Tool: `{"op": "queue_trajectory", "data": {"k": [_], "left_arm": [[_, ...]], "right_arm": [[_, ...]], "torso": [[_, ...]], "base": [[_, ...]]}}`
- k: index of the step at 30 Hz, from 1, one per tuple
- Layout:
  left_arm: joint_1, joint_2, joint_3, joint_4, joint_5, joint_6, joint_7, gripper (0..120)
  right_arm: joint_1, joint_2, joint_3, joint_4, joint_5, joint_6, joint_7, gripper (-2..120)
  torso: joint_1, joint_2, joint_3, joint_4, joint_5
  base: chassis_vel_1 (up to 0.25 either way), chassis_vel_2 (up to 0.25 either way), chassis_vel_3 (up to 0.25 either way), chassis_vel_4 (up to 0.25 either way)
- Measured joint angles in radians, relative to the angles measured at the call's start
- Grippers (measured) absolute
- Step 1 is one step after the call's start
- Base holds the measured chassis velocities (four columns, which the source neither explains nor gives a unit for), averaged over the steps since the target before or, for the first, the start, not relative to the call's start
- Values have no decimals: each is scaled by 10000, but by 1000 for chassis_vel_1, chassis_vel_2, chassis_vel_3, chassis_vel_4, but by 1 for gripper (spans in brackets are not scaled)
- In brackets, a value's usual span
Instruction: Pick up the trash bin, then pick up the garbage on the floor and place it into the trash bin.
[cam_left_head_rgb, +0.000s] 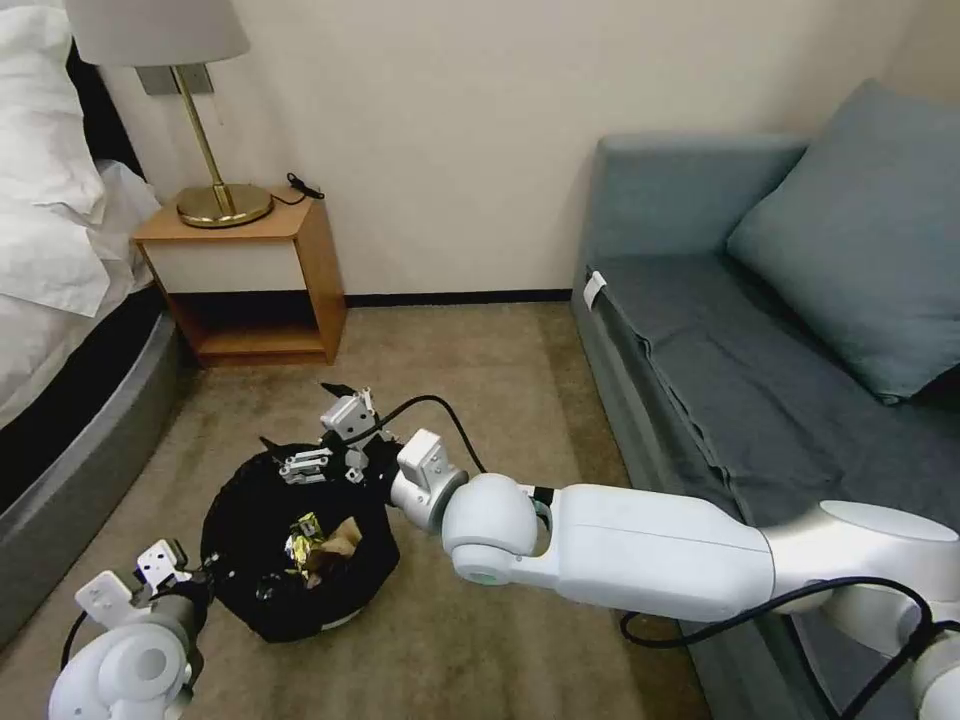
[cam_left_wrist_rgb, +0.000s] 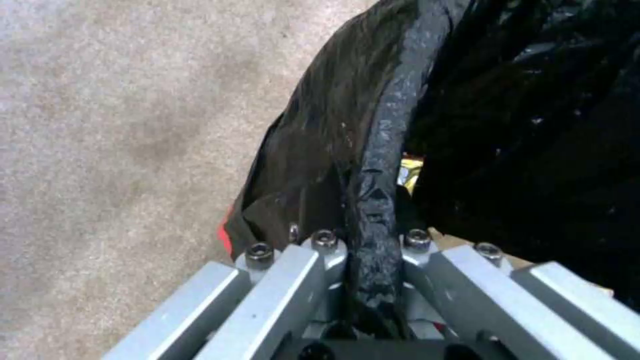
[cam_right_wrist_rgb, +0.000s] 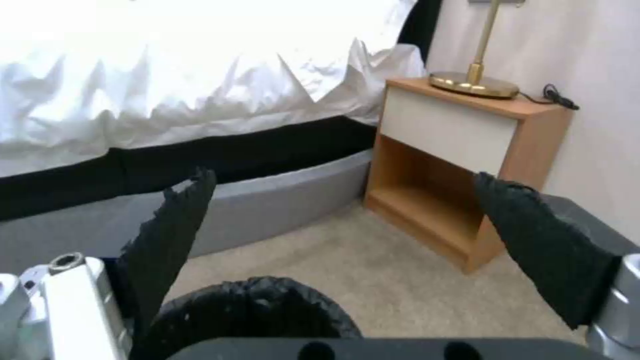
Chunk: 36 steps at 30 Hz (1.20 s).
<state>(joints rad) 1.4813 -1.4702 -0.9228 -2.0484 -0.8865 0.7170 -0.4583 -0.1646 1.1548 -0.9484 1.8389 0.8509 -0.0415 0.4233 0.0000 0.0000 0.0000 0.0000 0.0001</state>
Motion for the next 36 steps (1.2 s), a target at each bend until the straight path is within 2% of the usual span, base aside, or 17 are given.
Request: {"op": "queue_trajectory", "data": {"k": [12,23,25,27,28,32,34,36], "left_arm": [[-168,-46,104,738,532,-138,202,2],[-166,-75,74,783,874,-264,506,3],[-111,-76,26,681,1198,-469,889,12],[-89,-75,7,629,1365,-583,1077,15],[-63,-74,-15,577,1577,-745,1321,22],[-18,-71,-57,473,2013,-1058,1829,32],[37,-70,-94,393,2451,-1294,2242,43],[54,-69,-107,375,2545,-1343,2325,47]], "right_arm": [[-231,-212,83,-59,-190,131,-29,98],[-322,-254,91,-116,-214,153,-50,98],[-365,-311,168,-105,-214,153,-50,98],[-382,-331,208,-95,-214,153,-50,98],[-400,-361,252,-87,-213,153,-50,98],[-442,-434,352,-67,-212,152,-50,98],[-515,-517,469,-24,-212,147,-48,98],[-536,-539,499,-13,-212,146,-48,98]], "torso": [[0,0,-1,0,3],[0,0,1,0,-4],[0,0,1,0,-6],[0,0,1,-1,-3],[0,0,1,0,-3],[0,0,1,0,-2],[0,0,1,-1,-2],[0,0,1,0,-2]], "base": [[0,0,0,0],[0,0,0,0],[0,0,0,0],[0,0,0,0],[0,0,0,0],[0,0,0,0],[0,0,0,0],[0,0,0,0]]}}
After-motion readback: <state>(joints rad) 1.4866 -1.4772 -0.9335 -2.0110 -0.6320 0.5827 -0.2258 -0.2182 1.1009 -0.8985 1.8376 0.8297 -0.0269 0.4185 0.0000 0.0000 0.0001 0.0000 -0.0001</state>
